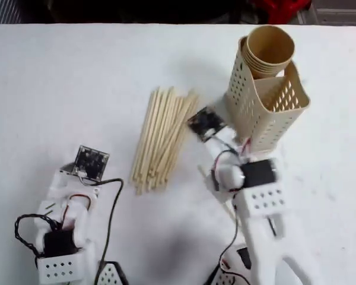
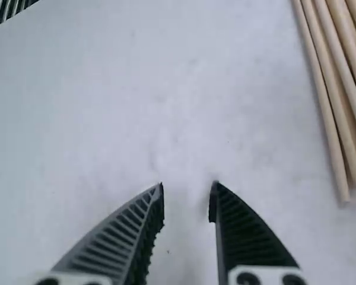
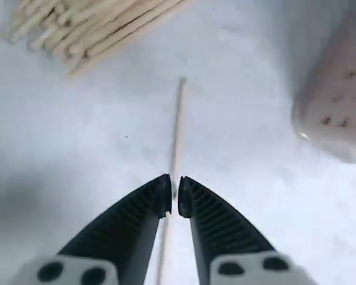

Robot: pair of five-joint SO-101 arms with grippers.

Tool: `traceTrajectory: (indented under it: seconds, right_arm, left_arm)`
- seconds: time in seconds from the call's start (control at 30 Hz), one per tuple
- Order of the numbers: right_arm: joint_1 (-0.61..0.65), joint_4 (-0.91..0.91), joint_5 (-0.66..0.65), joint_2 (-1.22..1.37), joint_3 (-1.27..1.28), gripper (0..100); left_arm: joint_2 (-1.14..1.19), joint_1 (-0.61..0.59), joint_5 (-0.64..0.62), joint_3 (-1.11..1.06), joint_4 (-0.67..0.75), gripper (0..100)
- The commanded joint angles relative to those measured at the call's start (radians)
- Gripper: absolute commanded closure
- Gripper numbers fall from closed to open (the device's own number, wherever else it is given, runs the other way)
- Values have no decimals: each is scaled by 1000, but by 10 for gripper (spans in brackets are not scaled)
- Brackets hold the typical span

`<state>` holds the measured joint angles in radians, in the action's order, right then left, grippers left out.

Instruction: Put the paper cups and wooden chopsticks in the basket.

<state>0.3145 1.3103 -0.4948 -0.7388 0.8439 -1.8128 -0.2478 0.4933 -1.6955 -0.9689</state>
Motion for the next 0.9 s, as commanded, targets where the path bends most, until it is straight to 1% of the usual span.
traceTrajectory:
  seconds: [0.0,0.07,0.13,0.2,0.27,0.37,0.47,0.53,0.57,0.67,0.7,0.73,0.8,0.87]
  right_arm:
    - [38,-182,0,68,104,958]
    - [39,-286,2,120,147,937]
    - [42,-369,0,180,172,878]
    - [42,-409,-8,246,172,819]
    - [42,-452,-3,306,169,783]
    - [35,-532,0,387,169,780]
    - [35,-558,0,446,169,779]
    - [33,-550,0,464,169,795]
    - [33,-542,0,466,169,824]
    - [33,-542,0,466,170,976]
    - [33,-542,2,466,170,991]
    - [33,-539,2,466,170,968]
    - [33,-530,3,463,169,985]
    - [35,-529,3,440,169,980]
  left_arm:
    - [-8,16,12,3,-2,857]
    - [-8,16,12,3,-2,857]
    - [-8,16,12,3,-2,857]
    - [-8,16,12,3,-2,857]
    - [-8,16,12,3,-2,857]
    - [-8,16,12,3,-2,857]
    - [-8,16,12,3,-2,857]
    - [-8,16,12,3,-2,857]
    - [-8,16,12,3,-2,857]
    - [-8,16,12,3,-2,857]
    - [-8,16,12,3,-2,857]
    - [-8,16,12,3,-2,857]
    - [-8,16,12,3,-2,857]
    - [-8,16,12,3,-2,857]
